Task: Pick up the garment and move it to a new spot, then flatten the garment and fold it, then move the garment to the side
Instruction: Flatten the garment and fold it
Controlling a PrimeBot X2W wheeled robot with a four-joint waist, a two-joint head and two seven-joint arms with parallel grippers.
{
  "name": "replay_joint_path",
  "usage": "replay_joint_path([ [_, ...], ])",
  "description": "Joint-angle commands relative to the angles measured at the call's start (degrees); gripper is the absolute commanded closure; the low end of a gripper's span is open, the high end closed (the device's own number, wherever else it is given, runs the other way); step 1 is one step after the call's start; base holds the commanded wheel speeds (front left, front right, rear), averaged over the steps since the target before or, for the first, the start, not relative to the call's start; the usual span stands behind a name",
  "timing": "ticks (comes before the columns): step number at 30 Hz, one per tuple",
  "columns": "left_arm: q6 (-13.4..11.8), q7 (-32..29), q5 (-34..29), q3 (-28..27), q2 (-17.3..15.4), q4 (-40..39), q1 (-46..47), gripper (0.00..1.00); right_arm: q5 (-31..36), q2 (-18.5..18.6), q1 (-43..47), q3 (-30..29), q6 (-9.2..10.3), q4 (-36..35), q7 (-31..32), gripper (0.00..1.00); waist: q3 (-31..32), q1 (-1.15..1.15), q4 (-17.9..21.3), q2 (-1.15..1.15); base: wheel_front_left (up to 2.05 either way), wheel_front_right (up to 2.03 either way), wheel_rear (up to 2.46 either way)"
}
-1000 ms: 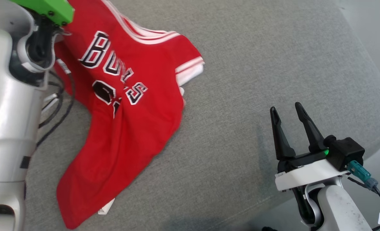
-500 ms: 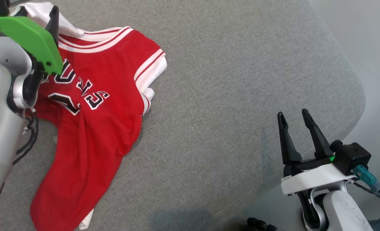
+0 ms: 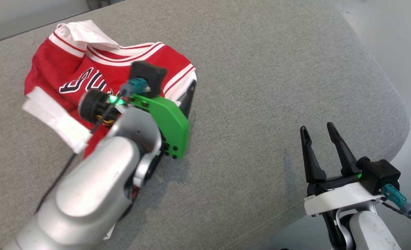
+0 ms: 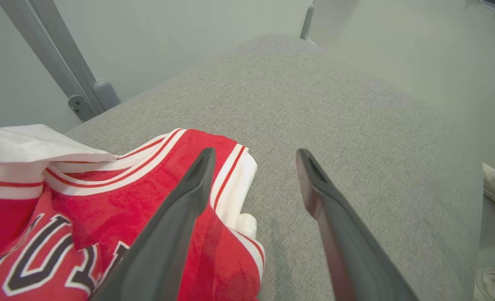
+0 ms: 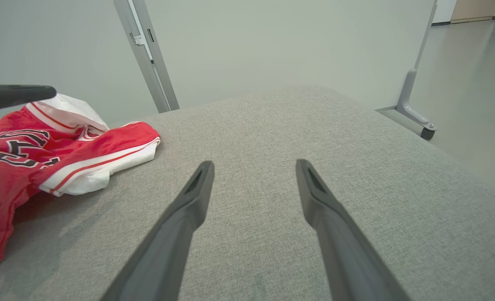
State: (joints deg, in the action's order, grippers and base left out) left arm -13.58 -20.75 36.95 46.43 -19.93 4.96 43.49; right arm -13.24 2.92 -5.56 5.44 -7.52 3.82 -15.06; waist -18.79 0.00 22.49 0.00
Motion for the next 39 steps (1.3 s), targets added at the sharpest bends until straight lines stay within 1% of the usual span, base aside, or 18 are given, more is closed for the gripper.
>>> replay_joint_path([
  [1, 0.0, 0.2, -0.8, 1.4, 1.3, 2.4, -0.9, 0.00, 0.4, 0.0, -0.6, 0.2, 0.06, -0.2, -0.2, 0.00, -0.8, 0.00, 0.3, 0.00, 0.00, 0.00, 0.00],
  [6, -0.6, 3.6, -3.4, 3.4, 5.5, 13.9, 1.2, 0.00, 0.0, 0.0, -1.2, 0.6, 0.06, 0.0, -0.2, 0.00, -2.2, 0.00, 1.7, 0.00, 0.00, 0.00, 0.00],
  [9, 0.2, 5.4, -4.3, 4.4, 7.1, 20.7, 3.0, 0.00, 0.1, 0.0, -0.8, 0.4, 0.06, 0.2, -0.2, 0.00, -2.6, 0.00, 2.2, 0.00, 0.00, 0.00, 0.00],
  [14, 1.9, 6.9, -6.7, 6.4, 8.9, 30.3, 6.3, 0.00, -0.2, 0.0, -1.0, 0.4, 0.06, 0.5, -0.2, 0.00, -2.8, 0.00, 2.7, 0.00, 0.00, 0.00, 0.00],
  [15, 2.0, 7.2, -7.0, 6.6, 9.2, 32.2, 6.9, 0.64, -0.2, 0.0, -1.1, 0.6, 0.06, 0.6, -0.2, 0.00, -2.7, 0.00, 2.8, 0.00, 0.00, 0.00, 0.00],
  [16, 2.3, 7.3, -7.5, 7.0, 9.3, 34.1, 7.4, 1.00, -0.3, 0.0, -1.3, 0.8, 0.06, 0.7, -0.2, 0.00, -2.6, 0.00, 3.0, 0.00, 0.00, 0.00, 0.00],
  [19, 3.7, 9.1, -5.8, 6.4, 10.8, 37.8, 8.0, 1.00, -0.5, 0.0, -1.5, 1.0, 0.06, 0.7, -0.2, 0.00, -1.9, 0.00, 3.4, 0.00, 0.00, 0.00, 0.00],
  [20, 4.2, 9.7, -5.7, 6.3, 11.3, 38.4, 8.0, 1.00, -0.5, 0.0, -1.3, 0.9, 0.06, 0.7, -0.2, 0.00, -1.6, 0.00, 3.4, 0.00, 0.00, 0.00, 0.00],
  [23, 5.9, 12.4, -2.0, 3.8, 13.4, 38.8, 7.3, 1.00, 0.1, 0.0, -0.3, 0.3, 0.06, 0.8, -0.2, 0.00, -0.5, 0.00, 3.1, 0.00, 0.00, 0.00, 0.00],
  [26, 8.6, 14.9, 2.3, 1.2, 15.4, 36.4, 6.4, 1.00, 0.7, 0.0, 0.8, -0.1, 0.06, 1.0, -0.2, 0.00, 0.8, 0.00, 2.7, 0.00, 0.00, 0.00, 0.00],
  [27, 9.9, 15.3, 3.9, 0.7, 15.9, 35.2, 6.0, 1.00, 0.9, 0.0, 1.0, -0.2, 0.06, 1.0, -0.2, 0.00, 1.2, 0.00, 2.6, 0.00, 0.00, 0.00, 0.00],
  [30, 12.9, 14.6, 8.5, 0.2, 16.7, 31.1, 4.9, 1.00, 1.2, 0.0, 1.8, -0.4, 0.06, 0.9, -0.2, 0.00, 2.0, 0.00, 2.6, 0.00, 0.00, 0.00, 0.00],
  [31, 14.3, 13.9, 11.0, 0.2, 16.9, 29.1, 4.0, 1.00, 1.3, 0.0, 1.9, -0.3, 0.06, 0.8, -0.2, 0.00, 2.1, 0.00, 2.6, 0.00, 0.00, 0.00, 0.00],
  [33, 16.2, 12.4, 16.6, 0.8, 17.0, 25.3, 2.0, 1.00, 1.3, 0.0, 1.8, 0.1, 0.06, 0.9, -0.2, 0.00, 2.2, 0.00, 3.1, 0.00, 0.00, 0.00, 0.00],
  [35, 16.3, 11.8, 21.5, 2.1, 17.0, 22.2, 0.9, 1.00, 1.2, 0.0, 1.4, 0.6, 0.06, 1.0, -0.2, 0.00, 2.1, 0.00, 3.7, 0.00, 0.00, 0.00, 0.00],
  [36, 16.8, 12.0, 24.0, 3.0, 17.0, 20.9, 0.5, 1.00, 1.1, 0.0, 1.2, 0.9, 0.06, 1.0, -0.2, 0.00, 1.9, 0.00, 4.0, 0.00, 0.00, 0.00, 0.00],
  [38, 16.0, 13.2, 30.9, 3.2, 16.8, 19.8, -1.2, 1.00, 0.9, 0.0, 1.0, 1.5, 0.06, 1.0, -0.2, 0.00, 1.6, 0.00, 4.7, 0.00, 0.00, 0.00, 0.00],
  [39, 15.7, 14.0, 32.6, 3.7, 16.8, 19.8, -1.1, 1.00, 0.8, 0.0, 0.9, 1.6, 0.06, 1.1, -0.2, 0.00, 1.5, 0.00, 5.0, 0.00, 0.00, 0.00, 0.00],
])
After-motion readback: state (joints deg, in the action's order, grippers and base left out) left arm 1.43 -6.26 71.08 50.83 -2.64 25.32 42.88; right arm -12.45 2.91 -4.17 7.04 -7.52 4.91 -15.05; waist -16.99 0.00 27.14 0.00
